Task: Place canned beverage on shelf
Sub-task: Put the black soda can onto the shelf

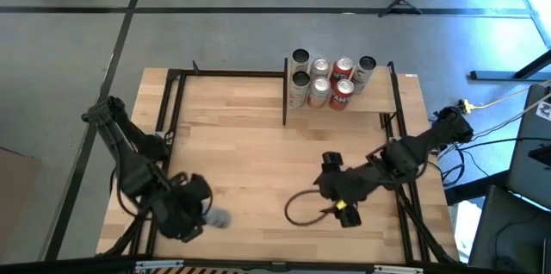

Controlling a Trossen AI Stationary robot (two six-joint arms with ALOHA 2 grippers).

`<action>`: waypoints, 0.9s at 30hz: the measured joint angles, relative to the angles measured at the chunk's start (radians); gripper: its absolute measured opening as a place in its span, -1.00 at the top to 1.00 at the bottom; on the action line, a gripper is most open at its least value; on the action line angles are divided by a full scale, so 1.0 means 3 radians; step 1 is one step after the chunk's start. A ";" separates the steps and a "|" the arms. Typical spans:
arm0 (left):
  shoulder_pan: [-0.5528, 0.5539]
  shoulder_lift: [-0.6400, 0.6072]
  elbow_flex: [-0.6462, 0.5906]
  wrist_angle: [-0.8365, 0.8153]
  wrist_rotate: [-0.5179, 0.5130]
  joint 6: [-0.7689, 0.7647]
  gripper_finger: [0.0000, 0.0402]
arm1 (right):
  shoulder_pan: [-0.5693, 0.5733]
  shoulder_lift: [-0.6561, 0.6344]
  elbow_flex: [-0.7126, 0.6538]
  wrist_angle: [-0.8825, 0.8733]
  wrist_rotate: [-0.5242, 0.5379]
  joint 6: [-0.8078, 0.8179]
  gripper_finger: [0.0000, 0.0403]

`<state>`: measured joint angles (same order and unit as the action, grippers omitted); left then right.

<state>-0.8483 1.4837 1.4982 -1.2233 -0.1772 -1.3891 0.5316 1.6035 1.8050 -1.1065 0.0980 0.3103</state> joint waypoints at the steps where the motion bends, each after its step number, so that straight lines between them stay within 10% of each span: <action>1: 0.0083 0.0001 0.0123 -0.0004 -0.0077 0.0164 -0.14 | 0.0029 0.0000 0.0000 0.0021 0.0014 0.0000 -0.65; 18: 0.0980 0.1071 0.2211 -0.0381 -0.0283 0.2768 -0.14 | -0.0019 -0.0027 0.0000 0.0671 0.0425 0.0046 -0.65; 27: 0.1042 0.1202 0.2440 -0.0432 -0.0354 0.3284 -0.14 | -0.0232 0.0328 0.0005 0.1330 -0.0022 0.0113 -0.65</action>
<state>-0.5358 1.8444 2.2303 -1.3529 -0.2835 -0.4039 0.4620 1.7018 1.8065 -0.7074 0.0915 0.3442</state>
